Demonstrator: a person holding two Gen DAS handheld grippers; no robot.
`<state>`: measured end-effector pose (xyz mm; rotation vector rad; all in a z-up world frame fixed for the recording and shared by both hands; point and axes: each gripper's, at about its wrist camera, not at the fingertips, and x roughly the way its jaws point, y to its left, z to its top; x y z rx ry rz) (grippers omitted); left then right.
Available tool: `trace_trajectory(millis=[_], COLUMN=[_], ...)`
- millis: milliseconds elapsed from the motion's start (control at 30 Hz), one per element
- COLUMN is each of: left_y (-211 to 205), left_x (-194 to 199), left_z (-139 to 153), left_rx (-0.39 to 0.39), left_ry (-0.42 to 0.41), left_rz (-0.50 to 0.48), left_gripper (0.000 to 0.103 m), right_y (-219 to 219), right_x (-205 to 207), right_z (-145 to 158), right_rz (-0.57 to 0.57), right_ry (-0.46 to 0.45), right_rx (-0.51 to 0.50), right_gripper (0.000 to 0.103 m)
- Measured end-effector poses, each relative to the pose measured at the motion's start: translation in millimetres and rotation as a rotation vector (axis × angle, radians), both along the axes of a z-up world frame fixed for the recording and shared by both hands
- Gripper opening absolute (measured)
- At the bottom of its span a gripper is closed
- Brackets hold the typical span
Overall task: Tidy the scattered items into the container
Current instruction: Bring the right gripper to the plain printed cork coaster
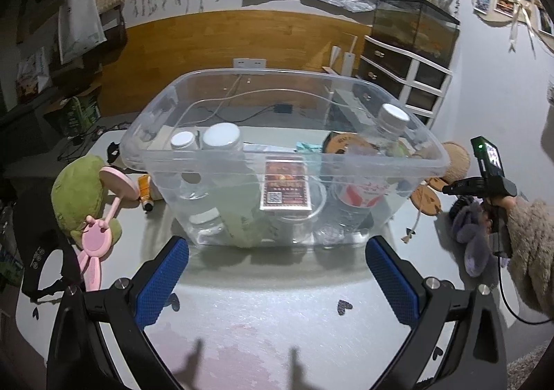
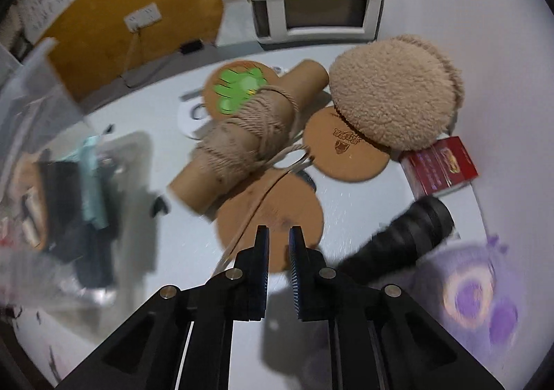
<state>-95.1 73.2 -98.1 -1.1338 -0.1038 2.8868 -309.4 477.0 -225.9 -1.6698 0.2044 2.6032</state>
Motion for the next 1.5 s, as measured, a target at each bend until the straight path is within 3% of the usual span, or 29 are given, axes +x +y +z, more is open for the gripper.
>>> trace_trajectory(millis=[167,300,433,833,1167,1400,1500], left_y=[-4.3,-4.9,-1.1,7.2,-2.5,-8.7,-8.2], left_x=[-3.8,-4.7,-5.2,1.6,13.1,9.3,3.2], left_z=[-2.8,-4.9,-8.1,-18.4,-39.7,-64.6,-84.3], left_rx=[-0.011,-0.008,0.0,0.01,0.017,-0.023,-0.047], left_ry=[-0.012,-0.02,-0.028,-0.038,-0.074,-0.122,-0.166], left_rz=[0.033,0.039,0.022,-0.046,-0.096,-0.214,-0.284], left_gripper=[0.103,0.103,0.103,0.103,0.103,0.103,0.102], right_y=[0.0,-6.3,-14.0,-57.1,-159.3,-228.8,-245.5], right_x=[-26.5,-26.4,-15.8,74.3,164.5,239.6,260.8], right_z=[-32.1,-34.2,-34.0,-32.8,-35.6,-41.9,-46.0], right_rz=[0.0,0.042,0.093,0.143,0.261,0.297,0.302], right_ry=[-0.106,-0.106,-0.17,-0.239,-0.302,-0.336,-0.33], right_rx=[0.016,0.031,0.044,-0.003,-0.135,-0.241,-0.236], right_gripper=[0.012,0.013,0.013,0.013,0.013,0.013,0.013])
